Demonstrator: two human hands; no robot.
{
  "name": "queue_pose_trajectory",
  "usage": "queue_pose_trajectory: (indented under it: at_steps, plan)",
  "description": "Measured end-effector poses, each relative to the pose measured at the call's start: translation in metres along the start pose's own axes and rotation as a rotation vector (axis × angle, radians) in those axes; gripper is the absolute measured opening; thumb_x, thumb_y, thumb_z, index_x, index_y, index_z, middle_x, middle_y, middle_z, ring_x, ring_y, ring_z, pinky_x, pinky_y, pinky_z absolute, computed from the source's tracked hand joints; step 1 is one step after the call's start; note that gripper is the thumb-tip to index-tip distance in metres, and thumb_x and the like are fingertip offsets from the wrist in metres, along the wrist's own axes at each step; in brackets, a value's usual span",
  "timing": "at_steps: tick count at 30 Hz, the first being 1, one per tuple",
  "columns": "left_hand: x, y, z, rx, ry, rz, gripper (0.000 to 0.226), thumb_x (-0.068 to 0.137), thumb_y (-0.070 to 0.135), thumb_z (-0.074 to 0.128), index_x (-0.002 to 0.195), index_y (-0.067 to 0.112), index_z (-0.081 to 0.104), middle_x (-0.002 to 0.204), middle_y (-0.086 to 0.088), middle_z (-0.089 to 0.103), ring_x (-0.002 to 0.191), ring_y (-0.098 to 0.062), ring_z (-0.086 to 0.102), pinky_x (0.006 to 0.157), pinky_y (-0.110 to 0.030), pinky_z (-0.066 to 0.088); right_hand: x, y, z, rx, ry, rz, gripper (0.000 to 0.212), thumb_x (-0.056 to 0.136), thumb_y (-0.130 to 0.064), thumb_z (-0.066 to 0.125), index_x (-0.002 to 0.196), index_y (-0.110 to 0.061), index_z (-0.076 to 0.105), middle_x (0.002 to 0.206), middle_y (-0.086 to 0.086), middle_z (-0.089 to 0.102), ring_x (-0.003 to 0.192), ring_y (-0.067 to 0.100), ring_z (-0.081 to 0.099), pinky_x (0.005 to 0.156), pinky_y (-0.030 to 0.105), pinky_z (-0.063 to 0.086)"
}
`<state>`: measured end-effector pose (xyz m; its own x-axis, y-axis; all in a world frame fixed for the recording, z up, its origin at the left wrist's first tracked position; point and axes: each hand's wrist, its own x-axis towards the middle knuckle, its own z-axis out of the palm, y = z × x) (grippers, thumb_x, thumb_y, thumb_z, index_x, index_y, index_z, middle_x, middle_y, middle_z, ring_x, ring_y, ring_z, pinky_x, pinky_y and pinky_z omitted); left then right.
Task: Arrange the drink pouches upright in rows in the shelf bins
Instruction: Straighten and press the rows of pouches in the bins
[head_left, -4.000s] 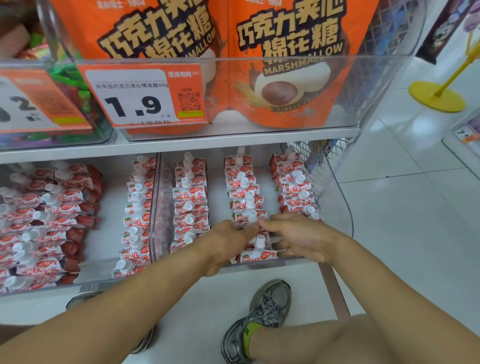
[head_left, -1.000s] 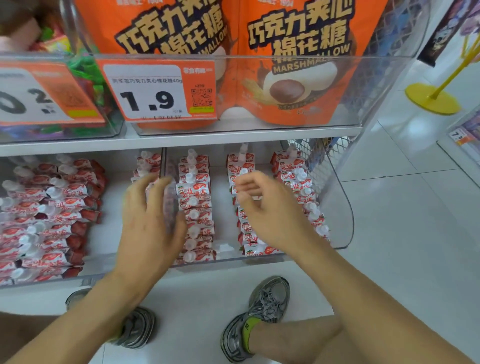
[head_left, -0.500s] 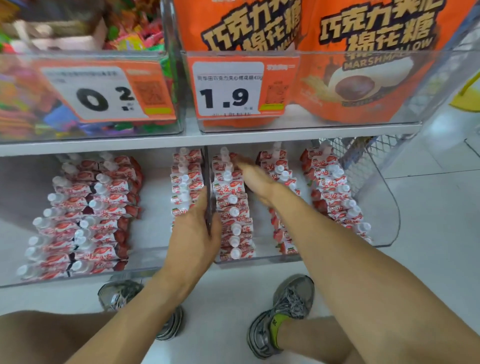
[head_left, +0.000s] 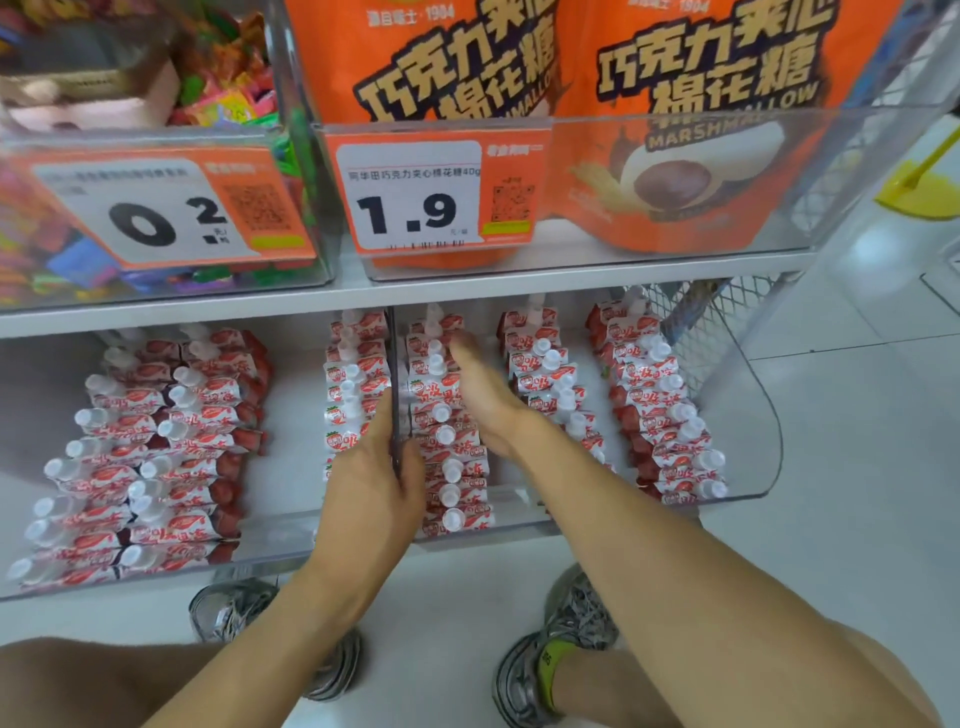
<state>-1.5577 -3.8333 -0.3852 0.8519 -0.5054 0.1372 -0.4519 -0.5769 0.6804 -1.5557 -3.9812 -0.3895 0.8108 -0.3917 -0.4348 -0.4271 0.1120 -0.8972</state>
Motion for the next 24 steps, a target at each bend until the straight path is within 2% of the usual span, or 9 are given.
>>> queue_pose_trajectory:
  at_steps: [4, 9, 11, 13, 14, 16, 18, 21, 24]
  plan:
    - [0.001, 0.001, -0.002, -0.027, -0.012, -0.002, 0.045, 0.091, 0.008, 0.054, 0.135, 0.018, 0.051, 0.048, 0.011, 0.046, 0.045, -0.007, 0.05, 0.046, -0.009, 0.037, -0.023, 0.02, -0.014, -0.341, -0.02, 0.058, 0.078, 0.095, -0.071, 0.013, 0.158, -0.028, -0.004, 0.166, -0.005, 0.001, 0.153, 0.021, 0.007, 0.12, 0.045, 0.008]
    - [0.0, 0.001, 0.001, 0.029, -0.016, -0.028, 0.04, 0.091, 0.009, 0.056, 0.131, 0.014, 0.054, 0.049, 0.008, 0.048, 0.041, -0.01, 0.046, 0.046, -0.009, 0.037, -0.047, 0.033, 0.008, -0.134, -0.15, 0.192, 0.087, 0.095, -0.072, 0.019, 0.155, -0.02, -0.016, 0.166, -0.001, -0.007, 0.153, 0.021, 0.007, 0.122, 0.042, 0.011]
    - [0.002, 0.004, -0.006, 0.096, 0.028, 0.01, 0.042, 0.088, 0.008, 0.06, 0.129, 0.011, 0.055, 0.059, 0.01, 0.055, 0.049, -0.006, 0.051, 0.053, -0.004, 0.038, -0.064, 0.025, -0.015, -0.137, -0.206, 0.137, 0.076, 0.1, -0.062, 0.023, 0.158, -0.02, -0.001, 0.165, -0.005, 0.011, 0.149, 0.015, 0.018, 0.116, 0.033, 0.017]
    - [0.001, 0.016, -0.012, 0.093, 0.167, 0.129, 0.048, 0.087, 0.006, 0.061, 0.134, 0.006, 0.049, 0.101, -0.004, 0.063, 0.09, -0.012, 0.06, 0.085, -0.006, 0.04, -0.084, 0.014, -0.051, -0.297, -0.172, -0.006, 0.058, 0.104, -0.048, 0.035, 0.154, -0.021, 0.028, 0.15, -0.015, 0.036, 0.136, 0.005, 0.037, 0.104, 0.024, 0.028]
    - [-0.001, 0.029, -0.012, 0.049, 0.229, 0.209, 0.045, 0.087, 0.006, 0.059, 0.132, 0.005, 0.049, 0.116, -0.006, 0.058, 0.106, -0.015, 0.056, 0.096, -0.013, 0.037, -0.095, 0.007, -0.07, -0.346, -0.068, -0.089, 0.049, 0.103, -0.042, 0.042, 0.149, -0.024, 0.039, 0.147, -0.015, 0.044, 0.13, 0.003, 0.045, 0.1, 0.02, 0.034]
    - [0.002, 0.057, 0.002, -0.12, 0.187, 0.268, 0.031, 0.09, 0.006, 0.054, 0.121, 0.01, 0.055, 0.113, 0.002, 0.059, 0.103, -0.009, 0.057, 0.092, -0.015, 0.042, -0.099, 0.012, -0.104, -0.36, 0.254, -0.244, 0.032, 0.102, -0.029, 0.051, 0.133, -0.026, 0.055, 0.135, -0.012, 0.057, 0.118, 0.003, 0.055, 0.095, 0.018, 0.043]
    - [0.017, 0.082, 0.031, -0.254, -0.049, 0.105, 0.029, 0.094, 0.012, 0.052, 0.123, 0.012, 0.052, 0.11, 0.004, 0.06, 0.095, -0.007, 0.059, 0.083, -0.019, 0.048, -0.085, 0.025, -0.124, -0.38, 0.394, -0.213, 0.036, 0.102, -0.026, 0.05, 0.138, -0.022, 0.05, 0.14, -0.005, 0.053, 0.126, 0.013, 0.052, 0.105, 0.028, 0.04]
    - [0.047, 0.091, 0.084, -0.41, -0.408, -0.45, 0.038, 0.099, 0.029, 0.045, 0.131, 0.009, 0.045, 0.117, -0.006, 0.058, 0.1, -0.024, 0.059, 0.076, -0.03, 0.048, -0.064, 0.039, -0.126, -0.308, 0.225, 0.059, 0.06, 0.104, -0.04, 0.042, 0.156, -0.017, 0.023, 0.161, 0.002, 0.028, 0.146, 0.023, 0.03, 0.119, 0.04, 0.025]
    - [0.049, 0.084, 0.112, -0.652, -0.557, -0.714, 0.044, 0.101, 0.036, 0.037, 0.13, 0.007, 0.051, 0.125, -0.014, 0.061, 0.116, -0.031, 0.057, 0.099, -0.042, 0.045, -0.059, 0.042, -0.116, -0.031, 0.081, 0.174, 0.056, 0.106, -0.041, 0.035, 0.155, -0.016, 0.024, 0.161, 0.003, 0.027, 0.147, 0.021, 0.025, 0.115, 0.035, 0.021]
